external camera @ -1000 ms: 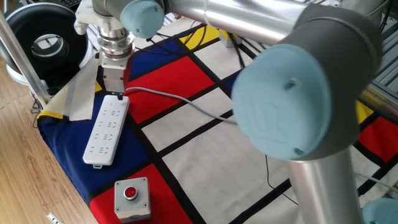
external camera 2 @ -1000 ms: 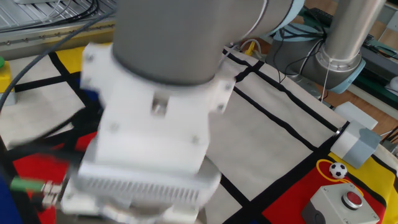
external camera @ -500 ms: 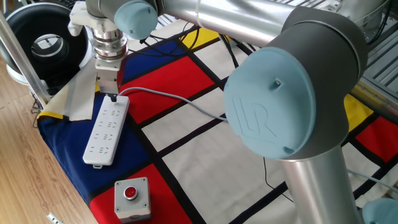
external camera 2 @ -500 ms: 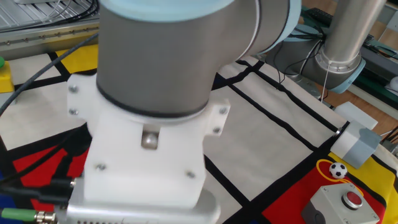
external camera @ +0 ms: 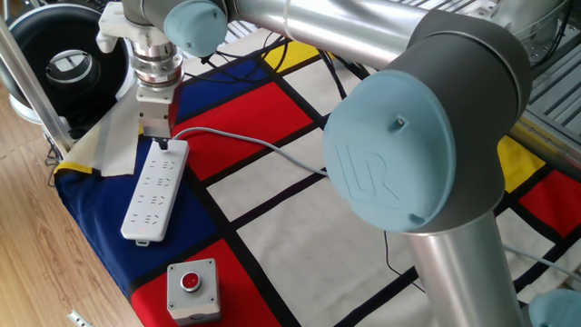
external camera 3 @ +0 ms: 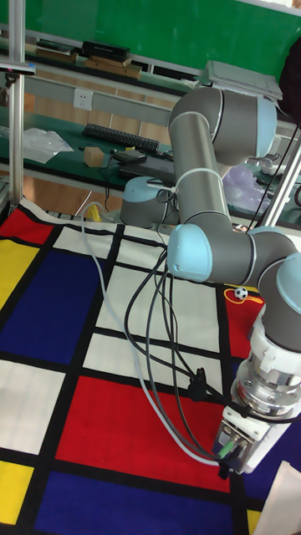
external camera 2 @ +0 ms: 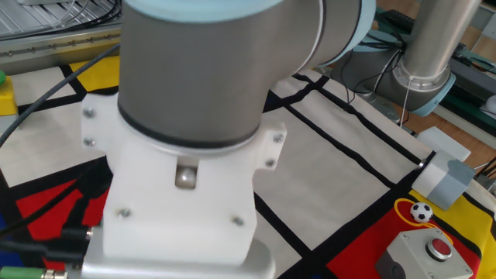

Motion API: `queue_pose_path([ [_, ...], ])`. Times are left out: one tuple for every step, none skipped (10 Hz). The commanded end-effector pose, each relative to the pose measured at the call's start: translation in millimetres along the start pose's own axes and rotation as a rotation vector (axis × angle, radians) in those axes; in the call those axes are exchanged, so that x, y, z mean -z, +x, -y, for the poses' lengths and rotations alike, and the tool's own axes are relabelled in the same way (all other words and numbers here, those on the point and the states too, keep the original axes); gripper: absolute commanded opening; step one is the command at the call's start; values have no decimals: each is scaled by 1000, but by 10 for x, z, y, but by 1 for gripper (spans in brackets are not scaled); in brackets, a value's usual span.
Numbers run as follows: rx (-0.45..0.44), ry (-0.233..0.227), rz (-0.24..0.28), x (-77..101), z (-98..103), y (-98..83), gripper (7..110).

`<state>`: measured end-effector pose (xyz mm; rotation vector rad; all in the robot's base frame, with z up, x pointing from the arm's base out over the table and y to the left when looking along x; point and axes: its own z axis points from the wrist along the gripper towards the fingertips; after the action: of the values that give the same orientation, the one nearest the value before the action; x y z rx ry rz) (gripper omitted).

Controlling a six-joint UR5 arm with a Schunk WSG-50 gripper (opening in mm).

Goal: Turn off the power strip by pressing the button

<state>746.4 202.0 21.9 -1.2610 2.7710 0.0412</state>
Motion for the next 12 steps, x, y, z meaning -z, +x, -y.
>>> queue_pose_path([
  [-1, -6, -9, -4, -9, 6, 88],
  [-4, -10, -13, -5, -18, 24, 88],
  [-5, -8, -20, -7, -12, 42, 88],
  [-5, -9, -28, -15, -17, 54, 88],
  [-9, -12, -34, -22, -37, 59, 88],
  [-18, -22, -31, -28, -75, 42, 88],
  [-25, -23, -28, -35, -85, 24, 88],
  [-30, -23, -28, -45, -86, 16, 88],
  [-30, -18, -32, -55, -74, 19, 88],
  [-32, -13, -35, -60, -58, 26, 88],
  [-32, -10, -35, -61, -44, 31, 88],
  [-32, -9, -34, -57, -36, 33, 88],
])
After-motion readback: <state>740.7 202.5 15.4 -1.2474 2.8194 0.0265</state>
